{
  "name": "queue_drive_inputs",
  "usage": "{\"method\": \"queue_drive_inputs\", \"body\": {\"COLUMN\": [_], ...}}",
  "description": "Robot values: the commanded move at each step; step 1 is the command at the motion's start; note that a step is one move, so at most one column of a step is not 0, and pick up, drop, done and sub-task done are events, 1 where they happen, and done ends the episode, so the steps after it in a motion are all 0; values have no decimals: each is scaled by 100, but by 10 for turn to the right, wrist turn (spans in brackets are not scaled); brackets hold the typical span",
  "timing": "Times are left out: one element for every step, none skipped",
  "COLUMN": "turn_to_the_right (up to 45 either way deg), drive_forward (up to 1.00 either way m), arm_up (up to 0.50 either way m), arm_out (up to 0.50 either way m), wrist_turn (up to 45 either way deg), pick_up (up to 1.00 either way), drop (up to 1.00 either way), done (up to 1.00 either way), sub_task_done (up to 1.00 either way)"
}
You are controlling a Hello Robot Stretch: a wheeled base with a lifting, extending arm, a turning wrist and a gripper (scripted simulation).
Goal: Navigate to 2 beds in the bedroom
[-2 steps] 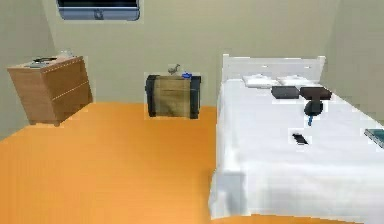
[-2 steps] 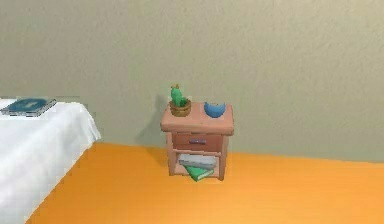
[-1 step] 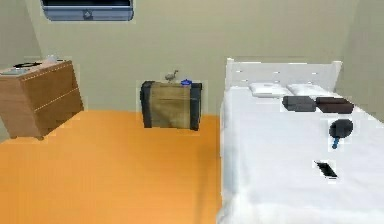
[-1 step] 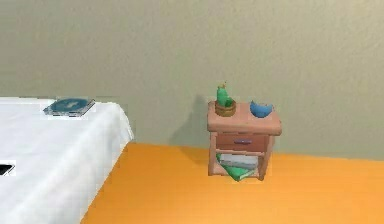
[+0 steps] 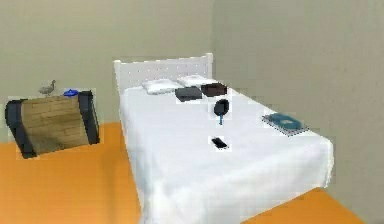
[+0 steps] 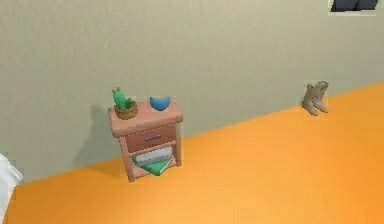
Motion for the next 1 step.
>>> {"method": "queue_drive_inputs", "body": {"turn_to_the_right": [0], "drive_forward": [0], "arm_up": [0], "arm_out": [0], "wrist_turn": [0], "pick_up": [0], "drop": [0], "done": [100], "sub_task_done": [0]}}
